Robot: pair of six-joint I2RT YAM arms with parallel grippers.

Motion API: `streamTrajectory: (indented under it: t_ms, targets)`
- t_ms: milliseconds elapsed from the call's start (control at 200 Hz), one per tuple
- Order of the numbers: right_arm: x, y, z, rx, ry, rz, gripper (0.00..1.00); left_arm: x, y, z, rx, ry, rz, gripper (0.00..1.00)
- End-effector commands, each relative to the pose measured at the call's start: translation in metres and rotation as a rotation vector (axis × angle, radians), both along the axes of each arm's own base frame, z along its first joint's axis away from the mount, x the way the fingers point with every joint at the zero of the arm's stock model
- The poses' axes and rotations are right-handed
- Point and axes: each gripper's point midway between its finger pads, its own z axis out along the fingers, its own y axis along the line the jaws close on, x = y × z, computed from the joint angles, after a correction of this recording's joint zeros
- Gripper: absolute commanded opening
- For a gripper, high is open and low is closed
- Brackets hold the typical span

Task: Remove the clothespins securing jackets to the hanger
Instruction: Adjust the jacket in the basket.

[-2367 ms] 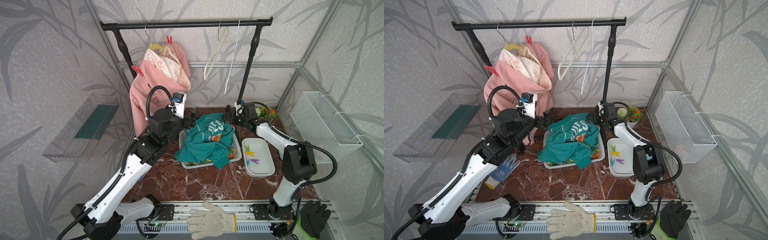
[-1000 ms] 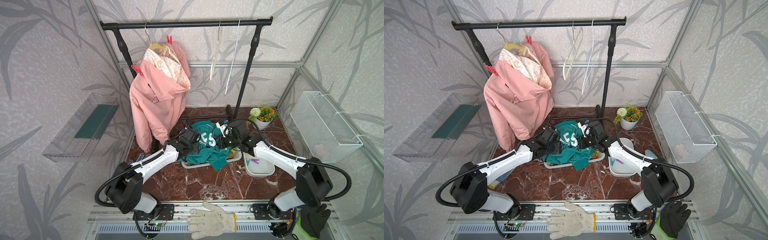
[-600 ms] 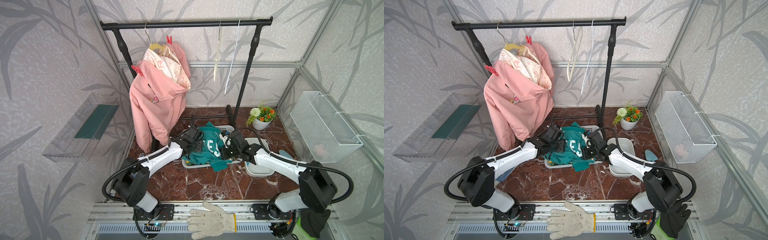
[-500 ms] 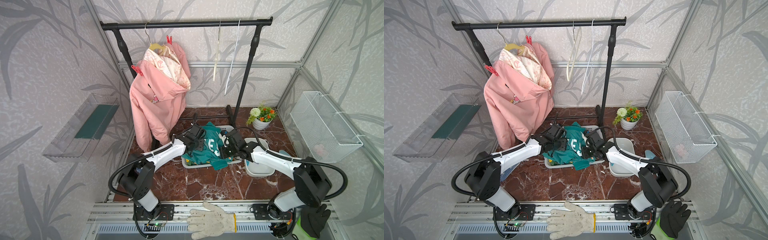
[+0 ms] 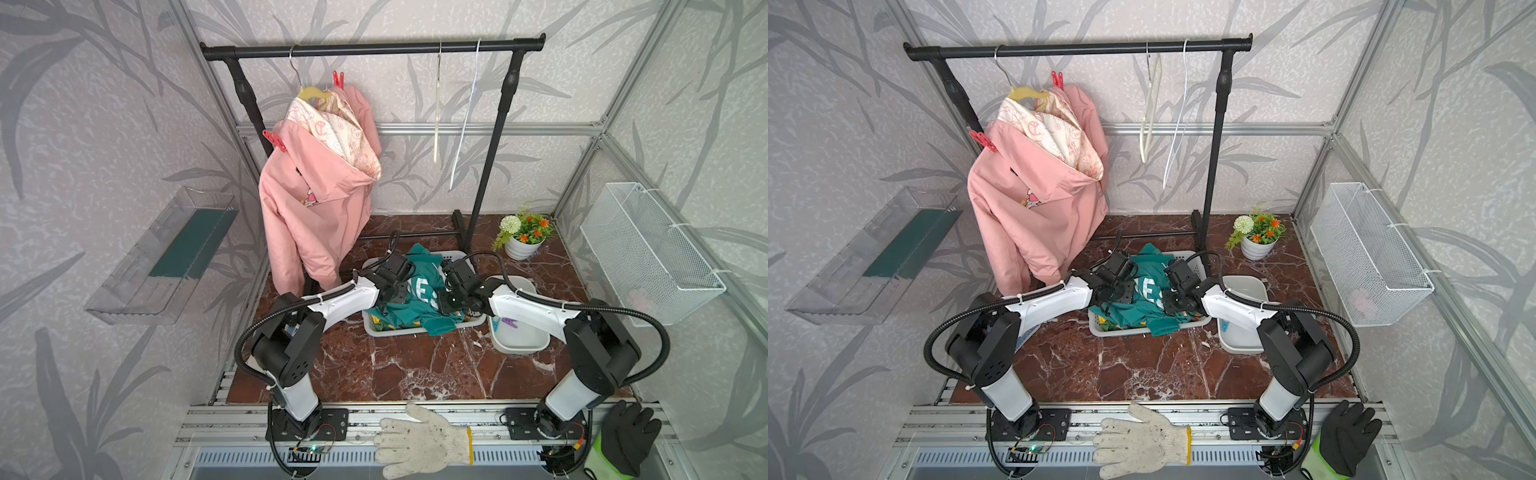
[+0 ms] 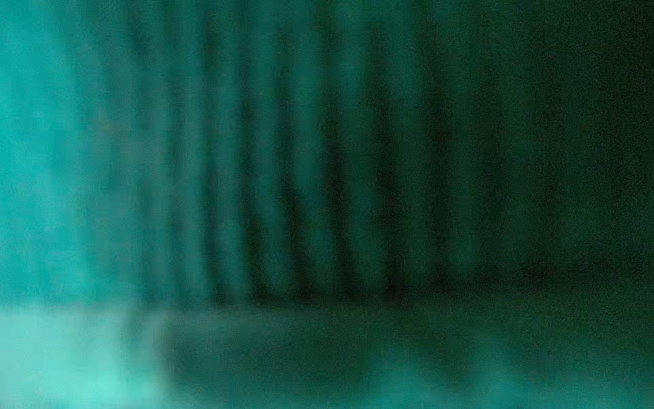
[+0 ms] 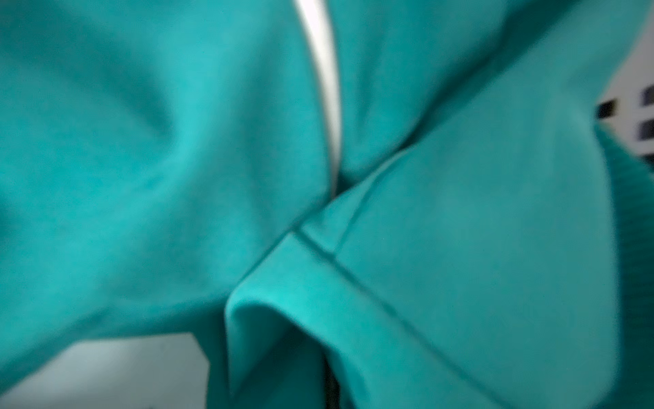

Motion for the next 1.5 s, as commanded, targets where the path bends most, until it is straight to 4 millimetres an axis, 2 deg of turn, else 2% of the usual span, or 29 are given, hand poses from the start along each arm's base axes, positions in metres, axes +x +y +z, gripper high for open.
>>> streamTrajectory:
  t_ms: [0,90,165,230,330,420,515,605,705,900,1075,1250,1370,1495]
  targets:
    - [-0.005,-0.049,-0.028,-0.186,0.068,-0.113,0.01,-0.010,0.005,0.024,-0.023,-0.038,0.000,0.56]
    - [-0.003,-0.042,-0.027,-0.157,0.067,-0.098,0.02,-0.013,0.000,0.065,-0.058,-0.133,-0.033,0.62]
    - [-0.001,-0.038,-0.025,-0.145,0.060,-0.093,0.02,-0.017,0.003,0.088,-0.076,-0.172,-0.034,0.67]
    - [0.001,-0.041,-0.023,-0.161,0.054,-0.102,0.02,-0.021,0.009,0.098,-0.071,-0.172,-0.018,0.69]
    - [0.002,-0.041,-0.021,-0.162,0.051,-0.099,0.02,-0.031,0.020,0.102,-0.058,-0.150,0.025,0.71]
    - [0.003,-0.037,-0.017,-0.137,0.038,-0.101,0.02,-0.038,0.033,0.093,-0.041,-0.118,0.098,0.72]
    - [0.005,-0.038,-0.013,-0.132,0.025,-0.107,0.03,-0.049,0.043,0.070,-0.022,-0.027,0.164,0.72]
    - [0.004,-0.040,-0.013,-0.141,0.024,-0.110,0.03,-0.058,0.036,0.053,-0.053,0.052,0.170,0.70]
    - [0.004,-0.042,-0.014,-0.151,0.028,-0.115,0.03,-0.064,0.019,0.041,-0.151,0.093,0.147,0.67]
    - [0.004,-0.044,-0.013,-0.156,0.027,-0.124,0.03,-0.049,0.004,0.031,-0.178,0.070,0.120,0.59]
    - [0.003,-0.055,-0.010,-0.203,0.023,-0.158,0.03,-0.032,-0.021,0.014,-0.218,0.085,0.078,0.42]
    - [-0.001,-0.058,-0.010,-0.200,0.027,-0.173,0.04,-0.022,-0.033,-0.007,-0.235,0.101,0.056,0.39]
    - [-0.001,-0.059,-0.008,-0.200,0.020,-0.179,0.06,-0.025,-0.029,-0.021,-0.212,0.107,0.056,0.39]
    - [0.001,-0.057,0.001,-0.170,-0.010,-0.179,0.09,-0.029,-0.018,-0.013,-0.170,0.080,0.053,0.40]
